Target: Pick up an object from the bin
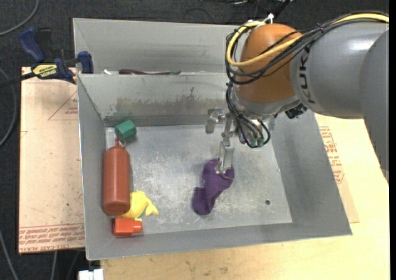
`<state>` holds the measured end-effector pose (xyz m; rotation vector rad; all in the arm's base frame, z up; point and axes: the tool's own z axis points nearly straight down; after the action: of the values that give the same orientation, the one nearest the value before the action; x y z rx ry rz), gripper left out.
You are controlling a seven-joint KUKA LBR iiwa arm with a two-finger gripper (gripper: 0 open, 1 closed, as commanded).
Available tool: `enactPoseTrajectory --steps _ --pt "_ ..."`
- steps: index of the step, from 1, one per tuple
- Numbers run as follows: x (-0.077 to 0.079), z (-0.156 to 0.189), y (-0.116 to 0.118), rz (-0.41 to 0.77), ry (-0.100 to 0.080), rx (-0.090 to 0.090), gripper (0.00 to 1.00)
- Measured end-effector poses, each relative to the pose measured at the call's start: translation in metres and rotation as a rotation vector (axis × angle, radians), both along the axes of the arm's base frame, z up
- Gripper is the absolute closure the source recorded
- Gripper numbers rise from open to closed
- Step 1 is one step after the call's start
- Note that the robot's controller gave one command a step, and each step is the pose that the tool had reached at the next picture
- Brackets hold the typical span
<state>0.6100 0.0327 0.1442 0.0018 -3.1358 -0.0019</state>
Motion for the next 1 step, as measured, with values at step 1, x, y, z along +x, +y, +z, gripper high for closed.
enactPoseTrajectory --steps 1 --pt "0.0015 0.0048 -0.0001 0.0 -0.007 0.0 0.0"
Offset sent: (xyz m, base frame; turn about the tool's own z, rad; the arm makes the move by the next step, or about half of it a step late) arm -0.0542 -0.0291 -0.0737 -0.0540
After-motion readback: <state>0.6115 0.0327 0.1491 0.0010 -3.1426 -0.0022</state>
